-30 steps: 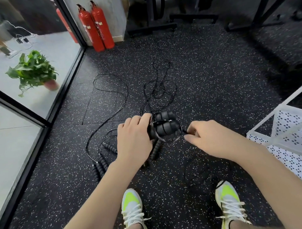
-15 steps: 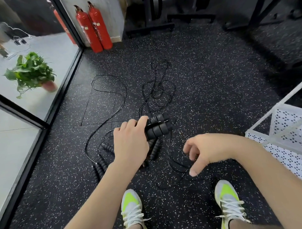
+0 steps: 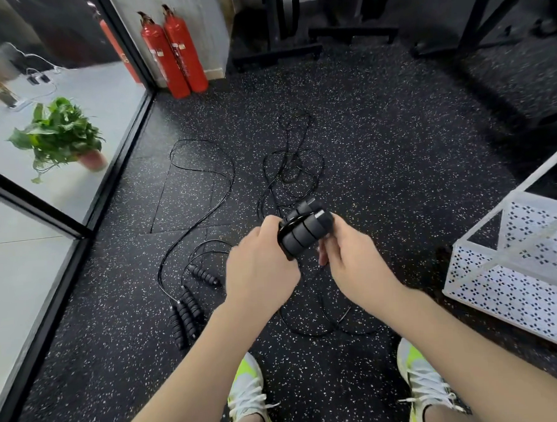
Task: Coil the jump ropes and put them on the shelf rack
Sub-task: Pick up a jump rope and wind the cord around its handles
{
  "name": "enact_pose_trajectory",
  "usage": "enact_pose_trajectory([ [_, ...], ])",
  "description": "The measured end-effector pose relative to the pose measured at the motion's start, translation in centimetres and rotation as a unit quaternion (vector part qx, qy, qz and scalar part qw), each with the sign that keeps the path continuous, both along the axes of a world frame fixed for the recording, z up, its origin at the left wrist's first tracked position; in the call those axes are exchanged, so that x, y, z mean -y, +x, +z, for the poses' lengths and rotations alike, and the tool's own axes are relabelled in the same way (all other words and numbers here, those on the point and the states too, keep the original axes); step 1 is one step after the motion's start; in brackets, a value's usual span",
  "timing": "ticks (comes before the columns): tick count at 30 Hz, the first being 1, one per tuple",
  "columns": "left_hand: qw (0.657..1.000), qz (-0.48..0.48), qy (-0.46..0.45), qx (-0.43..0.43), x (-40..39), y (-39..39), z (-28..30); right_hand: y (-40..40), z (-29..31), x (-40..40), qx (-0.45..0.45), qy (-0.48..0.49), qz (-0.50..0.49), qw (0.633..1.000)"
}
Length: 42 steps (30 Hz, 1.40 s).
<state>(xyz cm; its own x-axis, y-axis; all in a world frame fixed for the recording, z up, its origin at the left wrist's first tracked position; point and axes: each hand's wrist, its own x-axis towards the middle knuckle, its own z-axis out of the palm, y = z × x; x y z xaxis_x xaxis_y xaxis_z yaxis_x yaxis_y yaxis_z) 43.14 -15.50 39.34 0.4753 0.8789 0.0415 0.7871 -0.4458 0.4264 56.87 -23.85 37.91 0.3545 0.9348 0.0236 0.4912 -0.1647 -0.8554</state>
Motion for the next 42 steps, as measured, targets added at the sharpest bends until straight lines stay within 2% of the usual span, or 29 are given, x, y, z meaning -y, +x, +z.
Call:
enact_pose_trajectory([
  [2, 0.999, 0.012, -0.029, 0.017, 0.7, 0.6, -0.1, -1.2, -0.8, -0.3, -0.026, -0.039, -0.039, 0.998],
  [4, 0.998, 0.029, -0.045, 0.022, 1.0, 0.9, -0.2, -2.1, -0.9, -0.8, 0.022, -0.095, -0.034, 0.995],
  [6, 0.997, 0.050, -0.055, 0.022, 0.8, 1.0, -0.3, -2.9, -0.6, -1.0, 0.067, -0.164, 0.019, 0.984],
  [9, 0.997, 0.069, -0.038, 0.000, 0.0, 0.9, -0.7, -4.1, 0.6, 0.0, 0.172, -0.267, 0.152, 0.936],
  [11, 0.997, 0.055, -0.004, -0.046, -0.7, 0.8, -1.1, -4.9, 1.3, 0.6, 0.226, -0.261, 0.189, 0.919],
  [14, 0.991, 0.019, 0.050, -0.120, -1.9, 0.1, -1.8, -5.0, 3.3, 1.1, 0.322, -0.194, 0.175, 0.910],
  [17, 0.984, -0.002, 0.077, -0.163, -2.3, -0.6, -2.4, -3.9, 5.0, 1.0, 0.347, -0.148, 0.136, 0.916],
  [21, 0.975, -0.038, 0.116, -0.188, -1.8, -0.8, -2.4, -2.5, 5.4, 0.8, 0.363, -0.120, 0.135, 0.914],
  [28, 0.964, -0.132, 0.171, -0.153, -0.9, -0.5, -3.9, 1.1, 4.8, -0.1, 0.258, -0.090, 0.111, 0.956],
  [30, 0.956, -0.175, 0.186, -0.141, -0.7, -0.3, -4.5, 2.6, 4.6, -0.2, 0.208, -0.084, 0.092, 0.970],
  [33, 0.957, -0.187, 0.205, -0.084, -0.3, -0.2, -4.4, 4.4, 4.7, -0.3, 0.093, -0.101, 0.083, 0.987],
  [36, 0.953, -0.191, 0.233, -0.035, -0.4, -0.3, -3.8, 5.4, 5.0, 0.0, 0.000, -0.082, 0.103, 0.991],
  [42, 0.946, -0.215, 0.242, -0.012, -0.5, -0.7, -2.7, 6.9, 4.7, 0.4, -0.067, -0.055, 0.106, 0.990],
])
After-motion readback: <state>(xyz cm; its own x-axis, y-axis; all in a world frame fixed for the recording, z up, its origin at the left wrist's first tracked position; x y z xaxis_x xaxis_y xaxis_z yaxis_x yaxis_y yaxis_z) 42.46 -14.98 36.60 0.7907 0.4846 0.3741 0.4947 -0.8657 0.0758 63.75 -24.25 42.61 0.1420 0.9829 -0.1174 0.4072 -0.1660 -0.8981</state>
